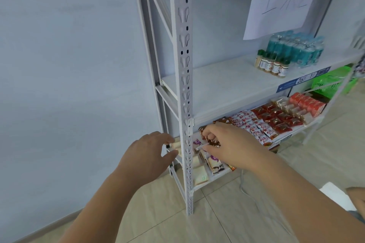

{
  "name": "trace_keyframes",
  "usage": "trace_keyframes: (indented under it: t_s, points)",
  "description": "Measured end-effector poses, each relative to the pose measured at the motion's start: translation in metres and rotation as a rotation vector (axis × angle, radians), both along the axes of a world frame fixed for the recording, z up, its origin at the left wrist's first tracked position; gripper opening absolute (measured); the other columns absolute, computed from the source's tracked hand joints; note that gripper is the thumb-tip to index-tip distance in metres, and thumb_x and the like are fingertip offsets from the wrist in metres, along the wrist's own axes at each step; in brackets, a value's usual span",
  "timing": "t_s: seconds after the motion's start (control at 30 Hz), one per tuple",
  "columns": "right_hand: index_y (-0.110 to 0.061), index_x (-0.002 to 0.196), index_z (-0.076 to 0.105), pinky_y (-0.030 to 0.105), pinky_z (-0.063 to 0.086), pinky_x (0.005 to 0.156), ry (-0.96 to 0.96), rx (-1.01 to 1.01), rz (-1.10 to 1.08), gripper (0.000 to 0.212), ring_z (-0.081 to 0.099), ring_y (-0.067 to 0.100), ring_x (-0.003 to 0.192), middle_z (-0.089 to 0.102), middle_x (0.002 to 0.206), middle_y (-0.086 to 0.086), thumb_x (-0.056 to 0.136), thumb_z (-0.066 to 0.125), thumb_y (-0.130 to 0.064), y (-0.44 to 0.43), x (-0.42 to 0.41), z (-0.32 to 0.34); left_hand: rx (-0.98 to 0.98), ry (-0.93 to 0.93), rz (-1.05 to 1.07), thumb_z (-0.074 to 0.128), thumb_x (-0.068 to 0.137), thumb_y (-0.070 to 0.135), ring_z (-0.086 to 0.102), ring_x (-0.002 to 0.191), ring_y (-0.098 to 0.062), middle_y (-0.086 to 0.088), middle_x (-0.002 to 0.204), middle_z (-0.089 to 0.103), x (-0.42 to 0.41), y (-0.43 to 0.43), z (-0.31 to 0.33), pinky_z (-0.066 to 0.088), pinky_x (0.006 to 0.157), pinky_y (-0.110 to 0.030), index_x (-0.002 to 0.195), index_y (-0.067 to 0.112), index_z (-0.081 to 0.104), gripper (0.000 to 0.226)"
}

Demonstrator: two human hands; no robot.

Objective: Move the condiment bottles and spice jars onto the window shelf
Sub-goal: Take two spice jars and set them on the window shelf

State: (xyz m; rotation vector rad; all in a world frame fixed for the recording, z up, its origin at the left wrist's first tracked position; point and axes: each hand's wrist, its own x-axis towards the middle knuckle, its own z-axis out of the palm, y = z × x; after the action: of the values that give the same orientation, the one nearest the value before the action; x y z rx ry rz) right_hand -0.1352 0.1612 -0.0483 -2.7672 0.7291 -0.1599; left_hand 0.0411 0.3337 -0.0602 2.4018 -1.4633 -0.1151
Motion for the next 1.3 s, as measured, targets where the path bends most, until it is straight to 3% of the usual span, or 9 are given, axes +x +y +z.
trace_keyframes:
  t_s: [0.6,0.77,1.03,1.3]
  points:
    - [-0.034,0.132,0.056,0.032,0.053,0.092,0.015,0.003,-0.048,0.034,0.061,0.007,0.111,0.062,0.127,-0.016,0.099,0.058,-0.042,-0.225,-0.139,-0.001,-0.055,0.224,-0.035,0.059,0.094,0.058,0.059,0.113,0.003,0.026,0.124,0.062,-0.134,-0.231,0.003,0.050,0.100,-0.027,0.126,0.041,0.062,0.037]
    - [-0.035,0.132,0.056,0.033,0.055,0.091,0.000,0.045,-0.064,0.034,0.060,0.005,0.106,0.062,0.123,-0.018,0.099,0.058,-0.044,-0.269,-0.139,-0.007,-0.043,0.250,-0.051,0.061,0.093,0.057,0.060,0.110,0.003,0.026,0.121,0.063,-0.135,-0.280,0.005,0.050,0.099,-0.026,0.124,0.041,0.063,0.035]
    - [-0.036,0.130,0.058,0.023,0.050,0.084,-0.045,0.148,-0.102,0.032,0.059,0.001,0.101,0.063,0.117,-0.019,0.099,0.059,-0.044,-0.346,-0.119,-0.015,-0.021,0.276,-0.048,0.058,0.094,0.060,0.062,0.107,0.001,0.026,0.117,0.063,-0.111,-0.369,0.004,0.052,0.097,-0.027,0.120,0.042,0.062,0.032]
    - [-0.034,0.122,0.060,0.031,0.054,0.091,-0.111,0.220,-0.238,0.030,0.060,0.000,0.100,0.064,0.109,-0.019,0.095,0.063,-0.048,-0.435,-0.118,-0.015,-0.038,0.270,-0.117,0.059,0.094,0.059,0.063,0.103,0.003,0.027,0.114,0.064,-0.088,-0.459,0.006,0.053,0.094,-0.027,0.119,0.042,0.063,0.030]
